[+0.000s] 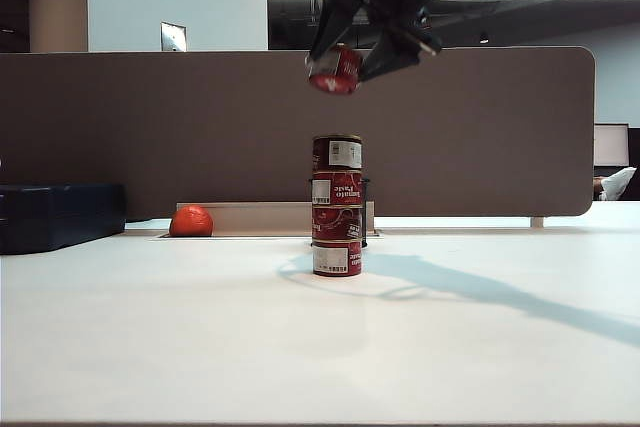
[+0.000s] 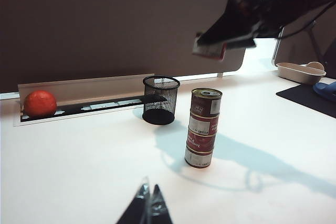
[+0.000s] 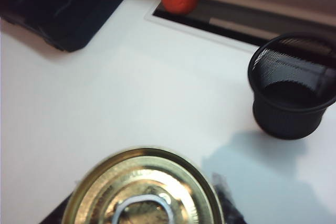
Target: Take a can of tomato sauce from the stacked ones and place it on the table.
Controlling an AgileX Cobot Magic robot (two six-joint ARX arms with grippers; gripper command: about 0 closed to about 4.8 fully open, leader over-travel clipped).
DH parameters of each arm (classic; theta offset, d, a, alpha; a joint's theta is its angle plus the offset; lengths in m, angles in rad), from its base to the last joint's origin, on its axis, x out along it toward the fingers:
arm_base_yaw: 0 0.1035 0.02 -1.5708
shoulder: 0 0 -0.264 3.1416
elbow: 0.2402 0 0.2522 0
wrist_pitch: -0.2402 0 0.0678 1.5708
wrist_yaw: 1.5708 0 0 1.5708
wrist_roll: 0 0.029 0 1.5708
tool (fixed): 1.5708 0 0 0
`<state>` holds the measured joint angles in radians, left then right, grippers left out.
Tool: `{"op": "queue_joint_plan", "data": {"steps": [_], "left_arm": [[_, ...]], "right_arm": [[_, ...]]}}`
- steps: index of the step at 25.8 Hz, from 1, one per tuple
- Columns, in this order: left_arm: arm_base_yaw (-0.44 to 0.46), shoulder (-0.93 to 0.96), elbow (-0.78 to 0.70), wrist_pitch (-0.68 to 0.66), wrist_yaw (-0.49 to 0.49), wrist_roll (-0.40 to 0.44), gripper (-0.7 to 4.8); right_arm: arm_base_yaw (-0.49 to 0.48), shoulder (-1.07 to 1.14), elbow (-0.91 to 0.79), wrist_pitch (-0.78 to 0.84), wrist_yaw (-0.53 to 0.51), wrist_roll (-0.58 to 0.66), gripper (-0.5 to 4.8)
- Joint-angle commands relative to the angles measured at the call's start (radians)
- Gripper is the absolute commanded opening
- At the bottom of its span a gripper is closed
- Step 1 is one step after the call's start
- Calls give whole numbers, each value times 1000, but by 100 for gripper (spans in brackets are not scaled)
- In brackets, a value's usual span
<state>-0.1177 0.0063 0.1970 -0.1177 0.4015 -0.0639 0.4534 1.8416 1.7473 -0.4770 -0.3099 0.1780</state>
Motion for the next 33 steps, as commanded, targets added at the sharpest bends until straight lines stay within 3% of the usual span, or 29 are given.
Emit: {"op": "queue_joint_plan", "data": {"steps": [1,17,18,27,33], "left_arm": [[1,0,3,7,3,4,-6],[1,0,3,7,3,4,-6],[1,0,3,7,3,4,-6],[1,0,4,7,3,4,-6],[1,0,4,7,3,4,-6]], "right_arm": [[-8,-41,8,15,6,-3,259],[-117,-164,6,-278,76,-54,258],[-123,-175,6,-290,77,-59,237],[-129,-262,-30,-327,111,-85,228],[-135,-381,-170,-278,142,-84,228]]}}
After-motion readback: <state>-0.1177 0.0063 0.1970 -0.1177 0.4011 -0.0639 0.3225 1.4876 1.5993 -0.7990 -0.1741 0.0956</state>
